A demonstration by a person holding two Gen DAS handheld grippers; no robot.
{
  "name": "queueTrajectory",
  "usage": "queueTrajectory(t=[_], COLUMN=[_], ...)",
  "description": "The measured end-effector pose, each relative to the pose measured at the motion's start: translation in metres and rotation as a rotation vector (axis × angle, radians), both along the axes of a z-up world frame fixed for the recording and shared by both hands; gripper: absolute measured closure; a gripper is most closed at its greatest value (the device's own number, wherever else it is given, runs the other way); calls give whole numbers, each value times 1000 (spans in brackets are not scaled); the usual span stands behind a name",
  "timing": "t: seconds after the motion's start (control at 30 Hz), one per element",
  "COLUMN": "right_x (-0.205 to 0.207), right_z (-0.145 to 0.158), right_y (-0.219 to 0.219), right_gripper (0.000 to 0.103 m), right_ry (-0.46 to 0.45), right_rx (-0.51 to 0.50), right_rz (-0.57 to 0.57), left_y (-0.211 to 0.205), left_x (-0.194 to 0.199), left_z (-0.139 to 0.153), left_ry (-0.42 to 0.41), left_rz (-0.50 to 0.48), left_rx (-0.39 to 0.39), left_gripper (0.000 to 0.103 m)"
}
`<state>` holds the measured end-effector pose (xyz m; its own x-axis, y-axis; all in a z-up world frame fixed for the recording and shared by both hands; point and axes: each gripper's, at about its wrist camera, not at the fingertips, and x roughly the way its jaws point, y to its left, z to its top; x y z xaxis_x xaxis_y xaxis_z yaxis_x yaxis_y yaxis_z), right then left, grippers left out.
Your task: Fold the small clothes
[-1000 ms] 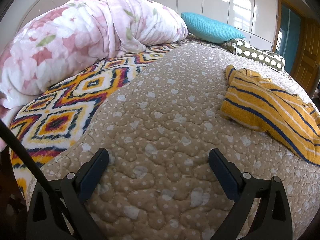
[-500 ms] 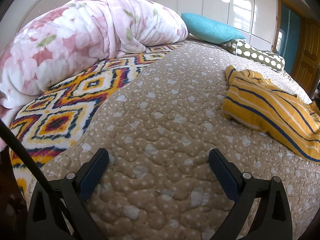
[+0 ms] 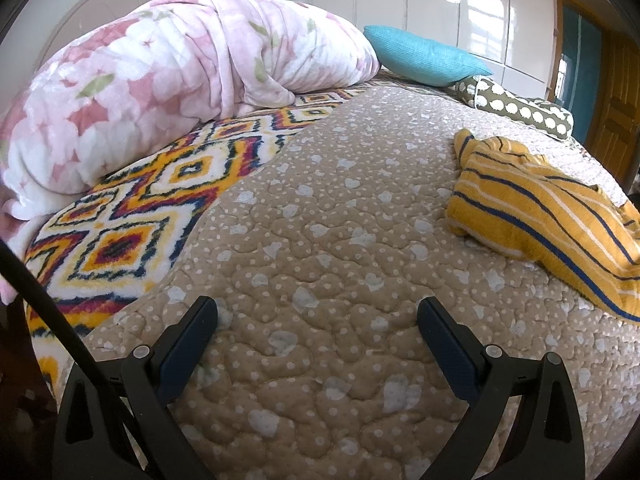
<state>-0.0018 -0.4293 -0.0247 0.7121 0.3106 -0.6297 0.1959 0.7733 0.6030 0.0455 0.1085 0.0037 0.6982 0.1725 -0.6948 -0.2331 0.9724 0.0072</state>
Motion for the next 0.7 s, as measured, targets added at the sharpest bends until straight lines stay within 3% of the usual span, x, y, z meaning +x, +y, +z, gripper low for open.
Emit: queueTrajectory(t=[0.07,0.17,0.23,0.27,0.3,0.37,0.43,0.57,0.7], right_x=[2,24,38,42,47,41,27,8,5], right_z=[1,-4,-6,-7,-8,-14,-14,-9,-17], right_y=[10,25,40,45,43,26,9,-7,-6], right_gripper=[35,35,37,52,76,82,90,92,77], right_ry=[-39,-51,-36,-29,-17,-28,-49,-69,-66], right_rx=[1,101,65,41,56,189,225,185,186], right_rz=[-23,-13,-19,-26,-21,-29,-53,-24,-25], left_y=[-1,-2,-4,-4,-2,1,3,2,-22], left_x=[0,2,2,3,4,8,7,-2,29], left_z=[1,1,1,0,0,0,5,28,45], left_ry=[-3,1,6,10,21,59,82,44,64], left_rz=[4,11,11,9,2,-30,-56,-106,-202], left_rx=[9,32,46,48,44,18,-15,-118,-145], left_gripper=[3,3,3,3,3,3,4,4,4])
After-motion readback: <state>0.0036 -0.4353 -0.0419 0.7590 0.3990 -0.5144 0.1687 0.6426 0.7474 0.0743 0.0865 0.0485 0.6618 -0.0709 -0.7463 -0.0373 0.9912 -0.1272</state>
